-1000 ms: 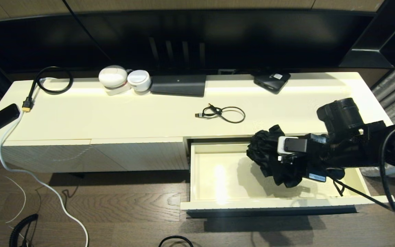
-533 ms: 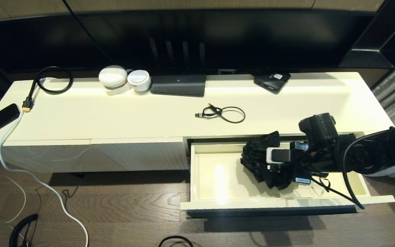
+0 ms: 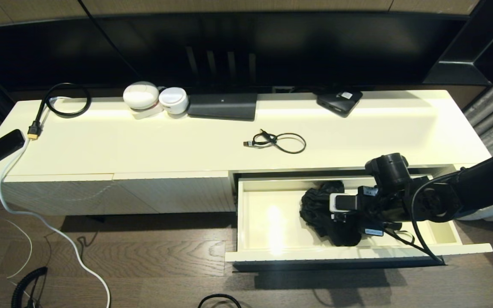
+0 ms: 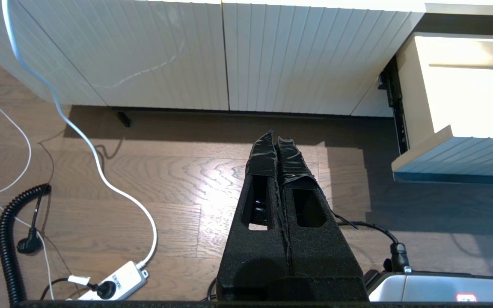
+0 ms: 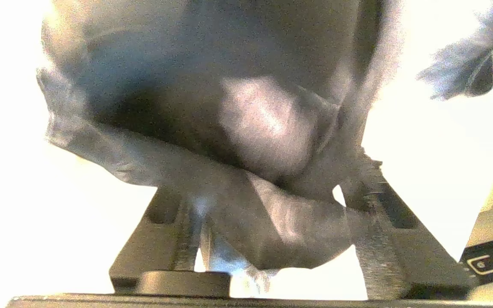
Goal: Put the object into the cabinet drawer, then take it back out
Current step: Put the umbrella in the drawer, then put the data cable in the drawer
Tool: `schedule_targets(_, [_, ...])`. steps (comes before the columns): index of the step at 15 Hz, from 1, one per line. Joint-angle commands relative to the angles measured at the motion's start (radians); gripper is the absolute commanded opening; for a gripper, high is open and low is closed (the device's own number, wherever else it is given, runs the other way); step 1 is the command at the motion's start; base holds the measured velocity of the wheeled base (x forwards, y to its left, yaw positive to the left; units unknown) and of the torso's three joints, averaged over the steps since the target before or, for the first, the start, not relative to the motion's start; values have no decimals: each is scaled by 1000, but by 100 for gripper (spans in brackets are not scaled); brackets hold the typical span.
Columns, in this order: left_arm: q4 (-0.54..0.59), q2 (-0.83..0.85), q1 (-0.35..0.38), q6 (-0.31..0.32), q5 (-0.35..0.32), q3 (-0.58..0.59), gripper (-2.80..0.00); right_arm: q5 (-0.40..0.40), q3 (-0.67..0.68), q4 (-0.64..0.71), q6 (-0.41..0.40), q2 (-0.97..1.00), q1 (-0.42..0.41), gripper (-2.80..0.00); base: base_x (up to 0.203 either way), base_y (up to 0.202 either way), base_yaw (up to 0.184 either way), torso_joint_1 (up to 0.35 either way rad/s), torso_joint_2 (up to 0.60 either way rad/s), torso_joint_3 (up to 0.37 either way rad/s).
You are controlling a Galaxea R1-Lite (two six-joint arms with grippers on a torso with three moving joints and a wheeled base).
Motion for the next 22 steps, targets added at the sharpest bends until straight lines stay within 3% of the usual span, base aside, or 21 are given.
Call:
schedule_targets(1, [0, 0, 0, 0, 0, 0, -280, -8, 3, -5, -5, 8, 2, 0, 0, 0, 0, 0, 0, 0])
schedule_targets(5, [0, 0, 1, 0, 0, 0, -280, -6, 19, 7, 0, -86, 5, 0, 0, 0, 0, 0, 0, 0])
schedule_targets(9, [0, 0, 0, 0, 0, 1, -280, 5, 39, 57, -3, -301, 8, 0, 0, 0, 0, 0, 0, 0])
schedule_targets(15, [0, 0, -1, 0, 0, 0, -280, -5, 16, 284, 5, -559, 6, 0, 0, 0, 0, 0, 0, 0])
schedule_targets(17, [-1, 0, 1, 0, 0, 0, -280, -9, -21, 350, 68, -583, 21, 0, 0, 0, 0, 0, 0, 0])
schedule_targets(20, [-2, 0, -1, 0, 0, 0, -280, -105, -92, 377, 142, -586, 38, 0, 0, 0, 0, 0, 0, 0])
schedule_targets(22, [0, 0, 1, 0, 0, 0, -280, -122, -158, 450, 235, -572, 48, 0, 0, 0, 0, 0, 0, 0])
